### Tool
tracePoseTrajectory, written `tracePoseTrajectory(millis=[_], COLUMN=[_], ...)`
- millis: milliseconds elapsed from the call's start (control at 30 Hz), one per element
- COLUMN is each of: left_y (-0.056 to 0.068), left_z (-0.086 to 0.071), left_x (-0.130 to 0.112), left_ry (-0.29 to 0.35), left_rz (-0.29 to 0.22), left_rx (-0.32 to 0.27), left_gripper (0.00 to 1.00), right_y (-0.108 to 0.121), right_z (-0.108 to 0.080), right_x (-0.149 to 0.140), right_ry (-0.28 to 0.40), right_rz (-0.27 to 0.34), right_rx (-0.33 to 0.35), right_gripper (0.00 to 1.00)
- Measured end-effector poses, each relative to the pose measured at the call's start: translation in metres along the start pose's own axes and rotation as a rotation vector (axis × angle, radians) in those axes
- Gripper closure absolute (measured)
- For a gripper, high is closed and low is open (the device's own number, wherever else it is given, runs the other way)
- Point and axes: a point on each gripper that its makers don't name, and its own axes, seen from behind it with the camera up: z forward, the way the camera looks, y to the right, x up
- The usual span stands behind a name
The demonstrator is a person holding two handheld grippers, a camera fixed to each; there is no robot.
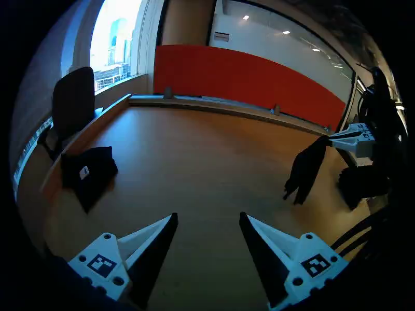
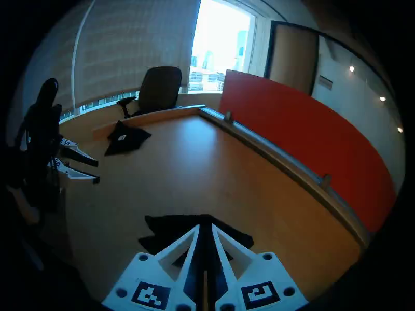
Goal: Fold towel
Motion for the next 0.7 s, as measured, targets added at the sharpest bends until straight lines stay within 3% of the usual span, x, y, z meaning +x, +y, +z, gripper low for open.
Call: tracePoseTrajectory(millis=[400,700], left_y=[0.012,0.026], left_z=[0.006,0.011], left_x=[0.008,0.016], left_ry=[-0.001,0.001], left_rz=[0.029,0.047], left_rx=[-0.025,-0.049], left_gripper=[0.12,0.12], right_y=[0.018,0.056], right_z=[-0.020,-0.055], right_x=[0.001,-0.014], right_ry=[0.015,0.023], right_rz=[0.018,0.069], right_rx=[-0.030,-0.079], right_gripper=[0.91,0.91])
